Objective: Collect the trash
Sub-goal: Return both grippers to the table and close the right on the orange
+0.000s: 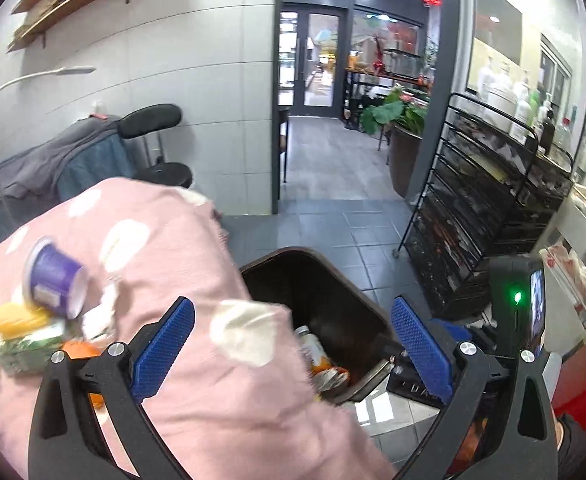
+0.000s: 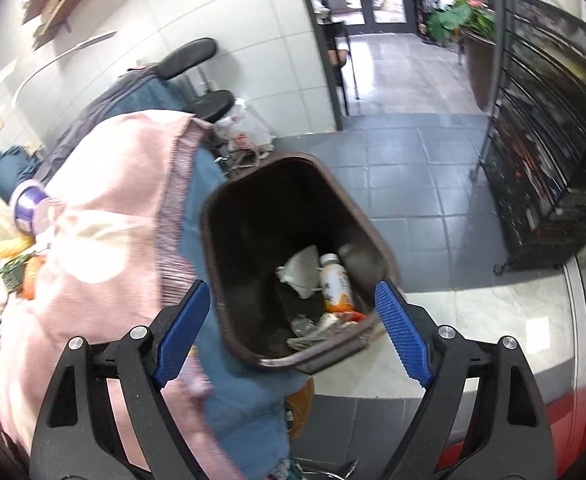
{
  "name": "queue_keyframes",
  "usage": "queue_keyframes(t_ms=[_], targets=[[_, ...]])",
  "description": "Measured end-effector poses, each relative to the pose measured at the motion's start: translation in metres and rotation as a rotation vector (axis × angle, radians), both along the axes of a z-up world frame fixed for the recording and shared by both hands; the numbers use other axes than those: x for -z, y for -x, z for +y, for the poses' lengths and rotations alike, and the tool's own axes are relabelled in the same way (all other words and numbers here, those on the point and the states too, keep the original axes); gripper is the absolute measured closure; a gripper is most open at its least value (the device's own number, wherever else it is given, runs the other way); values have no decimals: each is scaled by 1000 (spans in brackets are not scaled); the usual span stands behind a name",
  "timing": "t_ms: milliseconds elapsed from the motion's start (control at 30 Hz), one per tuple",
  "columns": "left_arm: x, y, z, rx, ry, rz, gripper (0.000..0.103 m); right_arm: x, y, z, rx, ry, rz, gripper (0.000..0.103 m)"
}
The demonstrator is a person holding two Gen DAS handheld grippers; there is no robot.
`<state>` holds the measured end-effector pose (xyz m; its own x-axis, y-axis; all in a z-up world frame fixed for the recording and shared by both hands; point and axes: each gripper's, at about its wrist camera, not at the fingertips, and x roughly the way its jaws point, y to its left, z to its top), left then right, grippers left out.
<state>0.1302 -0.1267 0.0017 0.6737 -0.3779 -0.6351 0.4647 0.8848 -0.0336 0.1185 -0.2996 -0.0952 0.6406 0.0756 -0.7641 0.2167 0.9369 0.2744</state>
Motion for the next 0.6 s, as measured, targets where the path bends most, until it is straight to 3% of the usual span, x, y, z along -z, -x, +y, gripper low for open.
queue_keyframes(t_ms=[167, 600], targets=[[5, 2, 32, -74, 3, 35, 6, -18, -7, 31, -85, 9, -41, 19], [10, 10, 141, -336, -16, 18, 6, -66, -28, 130, -389, 46, -136, 18]])
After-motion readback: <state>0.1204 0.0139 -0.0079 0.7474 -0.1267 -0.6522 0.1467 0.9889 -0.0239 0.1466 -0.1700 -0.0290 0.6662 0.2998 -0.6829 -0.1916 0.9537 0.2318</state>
